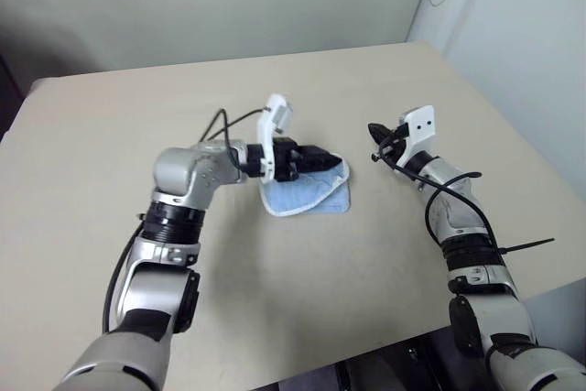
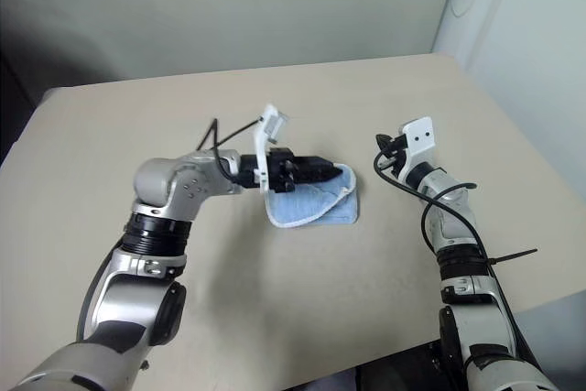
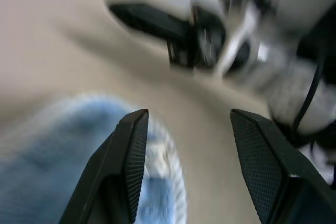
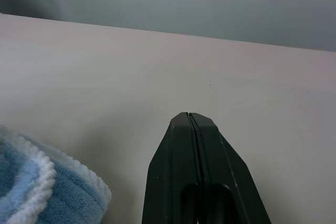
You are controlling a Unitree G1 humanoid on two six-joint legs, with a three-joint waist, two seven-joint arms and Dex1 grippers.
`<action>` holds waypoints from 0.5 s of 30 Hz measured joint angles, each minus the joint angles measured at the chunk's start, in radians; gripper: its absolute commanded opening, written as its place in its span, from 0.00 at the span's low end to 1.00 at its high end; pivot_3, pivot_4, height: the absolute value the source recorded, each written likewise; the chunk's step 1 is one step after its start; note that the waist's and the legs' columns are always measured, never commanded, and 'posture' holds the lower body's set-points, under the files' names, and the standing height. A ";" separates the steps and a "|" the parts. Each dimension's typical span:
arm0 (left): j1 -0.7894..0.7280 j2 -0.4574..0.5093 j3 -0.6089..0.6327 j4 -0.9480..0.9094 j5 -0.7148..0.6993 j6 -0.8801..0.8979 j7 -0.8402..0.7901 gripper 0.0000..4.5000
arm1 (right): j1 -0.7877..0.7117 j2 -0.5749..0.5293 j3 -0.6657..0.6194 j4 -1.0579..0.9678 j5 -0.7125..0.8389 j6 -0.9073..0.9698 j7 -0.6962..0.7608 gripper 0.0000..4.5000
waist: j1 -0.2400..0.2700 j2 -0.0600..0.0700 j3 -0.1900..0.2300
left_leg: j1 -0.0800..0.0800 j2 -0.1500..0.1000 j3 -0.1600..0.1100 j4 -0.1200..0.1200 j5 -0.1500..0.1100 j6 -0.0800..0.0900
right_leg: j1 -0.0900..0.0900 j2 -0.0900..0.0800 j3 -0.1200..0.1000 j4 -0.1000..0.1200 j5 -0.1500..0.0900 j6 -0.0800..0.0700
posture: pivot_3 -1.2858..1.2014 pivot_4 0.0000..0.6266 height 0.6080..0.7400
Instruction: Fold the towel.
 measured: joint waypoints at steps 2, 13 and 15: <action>-0.001 0.007 0.064 0.003 -0.022 0.010 0.033 0.60 | 0.008 -0.013 0.004 -0.018 0.000 0.000 0.016 0.00 | 0.000 0.000 0.000 | 0.000 0.000 0.000 0.000 0.000 0.000 | 0.000 -0.001 0.000 0.000 0.000 0.000 | 0.52 0.24 1.00; 0.217 0.200 0.235 -0.002 0.014 -0.043 0.117 0.60 | 0.083 -0.243 0.090 -0.314 0.049 0.069 0.366 0.20 | -0.008 0.000 0.000 | 0.000 -0.001 0.001 0.000 0.001 0.000 | 0.001 0.000 0.000 -0.005 0.000 0.001 | 0.52 0.24 1.00; 0.284 0.207 0.233 -0.014 0.028 -0.065 0.118 0.60 | 0.098 -0.271 0.139 -0.380 0.047 0.066 0.433 0.27 | -0.009 -0.001 0.000 | 0.000 -0.001 0.000 -0.001 0.001 0.000 | 0.002 0.001 -0.001 -0.005 0.000 0.001 | 0.52 0.24 1.00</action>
